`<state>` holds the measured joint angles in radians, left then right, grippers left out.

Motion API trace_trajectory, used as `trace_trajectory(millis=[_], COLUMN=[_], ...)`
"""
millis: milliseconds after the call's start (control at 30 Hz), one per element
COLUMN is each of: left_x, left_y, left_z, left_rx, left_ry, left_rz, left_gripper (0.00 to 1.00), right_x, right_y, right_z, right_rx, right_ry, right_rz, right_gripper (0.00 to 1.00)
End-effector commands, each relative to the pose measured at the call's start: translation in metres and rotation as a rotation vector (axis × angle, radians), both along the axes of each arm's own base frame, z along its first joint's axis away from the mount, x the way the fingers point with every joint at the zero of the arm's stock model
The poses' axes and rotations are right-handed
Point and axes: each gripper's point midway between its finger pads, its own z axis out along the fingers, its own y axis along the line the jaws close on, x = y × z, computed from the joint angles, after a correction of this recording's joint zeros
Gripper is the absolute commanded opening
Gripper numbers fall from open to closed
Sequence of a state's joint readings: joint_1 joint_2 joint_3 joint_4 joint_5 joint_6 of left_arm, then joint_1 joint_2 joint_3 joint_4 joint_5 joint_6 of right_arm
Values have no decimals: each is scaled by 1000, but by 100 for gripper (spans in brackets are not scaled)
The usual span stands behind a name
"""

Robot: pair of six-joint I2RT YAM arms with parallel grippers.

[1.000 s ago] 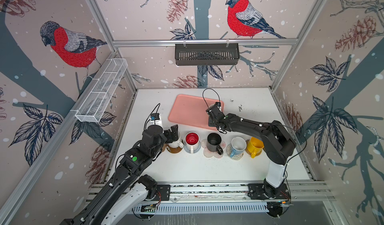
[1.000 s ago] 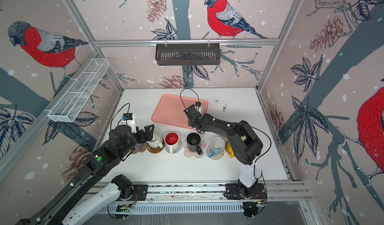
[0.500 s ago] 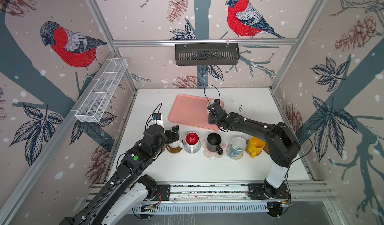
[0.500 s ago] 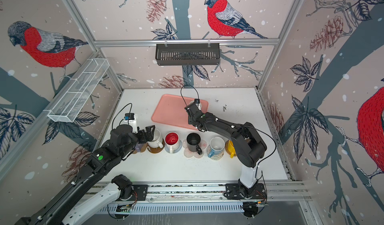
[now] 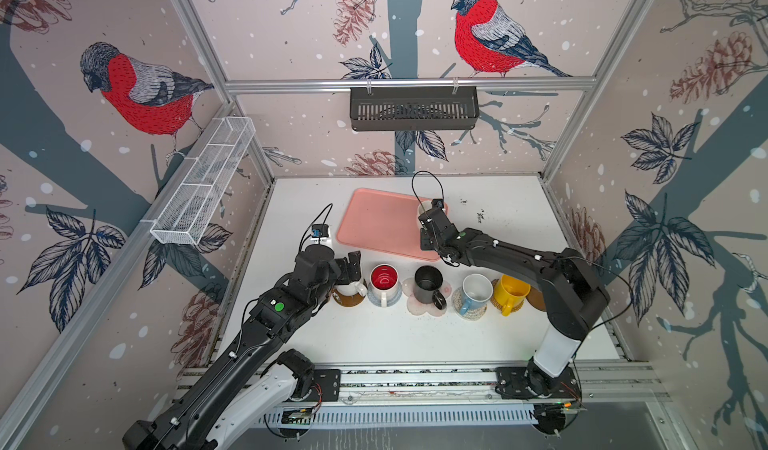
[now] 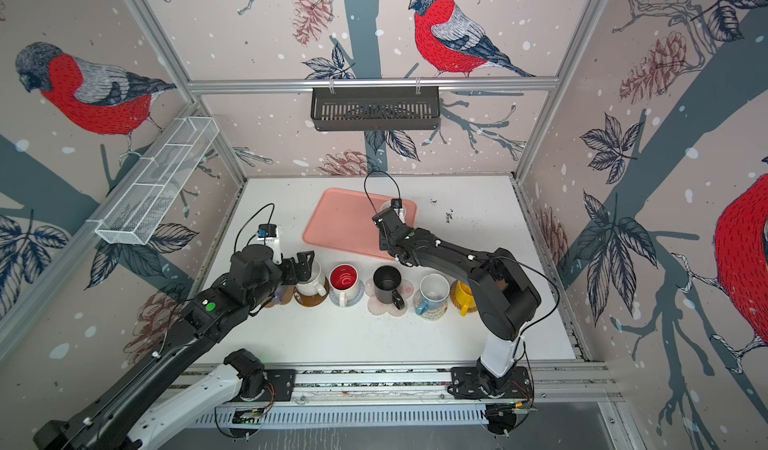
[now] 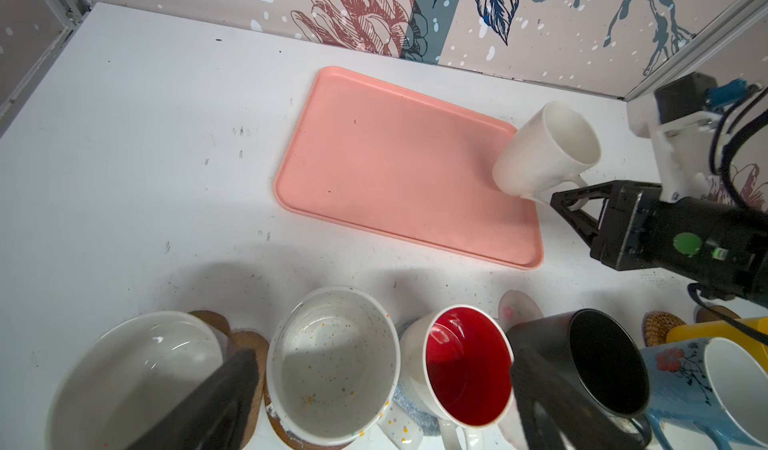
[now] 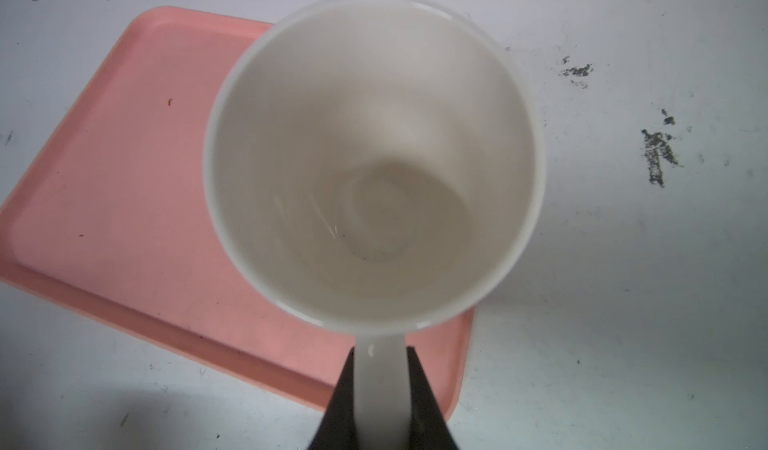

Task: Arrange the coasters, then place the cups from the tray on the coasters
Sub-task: 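Carry the white mug with the right gripper toward the brown coaster past the yellow mug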

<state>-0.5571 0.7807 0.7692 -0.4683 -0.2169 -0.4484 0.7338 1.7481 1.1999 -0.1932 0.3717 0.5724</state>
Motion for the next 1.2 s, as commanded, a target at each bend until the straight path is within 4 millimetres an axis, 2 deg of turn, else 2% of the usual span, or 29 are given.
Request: trace_trajectory(millis=[0,200,367,500,700,900,1167], left_x=[8,14,18,17,15,6,-3], left_y=[-15,-34,-52,-74,-104,-124,-127], left_z=[15,29,37,34,27,10,2], left_rx=[-33,-73,-94,-69,-87,-110,-110], left_ry=[-38,-42,-51,-53,-55,-56,-69], left_rz=[-56,-124,-159,-182,-215,-242,-258], left_gripper=[95,96,96,96,96,96,96], right_x=[8,-2,-13,-25,-43,-66,-93], right_y=[-5,-26,-57,-90,-150,-206,-269], right_z=[22,42,58,67,59,59,48], right_rx=[24,60,73,65,68,61,70], right_ry=[-64,-55,-50,-46,-2,3,20], right_rz=[-33,-54,-110,-159,-310,-468,-668], right_gripper=[0,0,0,0,0,0,0])
